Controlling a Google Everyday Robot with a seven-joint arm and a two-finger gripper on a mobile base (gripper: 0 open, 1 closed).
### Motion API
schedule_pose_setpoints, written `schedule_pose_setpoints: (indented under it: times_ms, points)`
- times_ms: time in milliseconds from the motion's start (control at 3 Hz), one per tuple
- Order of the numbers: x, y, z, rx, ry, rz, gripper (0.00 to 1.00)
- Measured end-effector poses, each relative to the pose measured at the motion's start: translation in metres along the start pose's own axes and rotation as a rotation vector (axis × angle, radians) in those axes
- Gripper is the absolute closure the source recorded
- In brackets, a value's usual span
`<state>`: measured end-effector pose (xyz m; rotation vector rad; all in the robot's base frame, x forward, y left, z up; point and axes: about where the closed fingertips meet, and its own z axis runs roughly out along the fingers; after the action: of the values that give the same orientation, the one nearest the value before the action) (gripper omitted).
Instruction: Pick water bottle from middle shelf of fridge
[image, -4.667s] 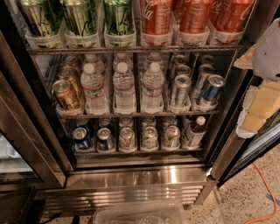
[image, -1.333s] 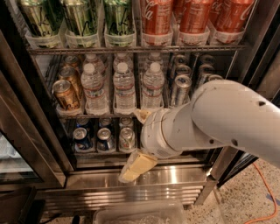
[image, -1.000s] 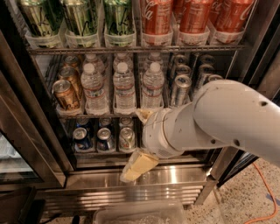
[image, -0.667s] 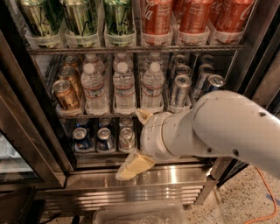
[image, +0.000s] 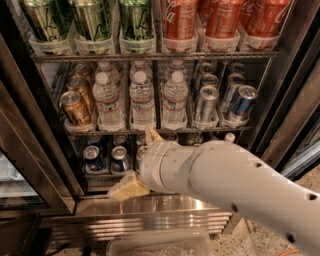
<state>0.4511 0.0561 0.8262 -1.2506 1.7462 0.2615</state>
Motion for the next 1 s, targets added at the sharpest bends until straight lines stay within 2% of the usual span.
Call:
schedule_pose_setpoints:
  times_ms: [333,1000]
  points:
    - [-0.01,-0.023,0.01,0.125,-0.048,0.061,0.0]
    - [-0.014,-0.088,0.0,0.412,-0.137,0.204,0.0]
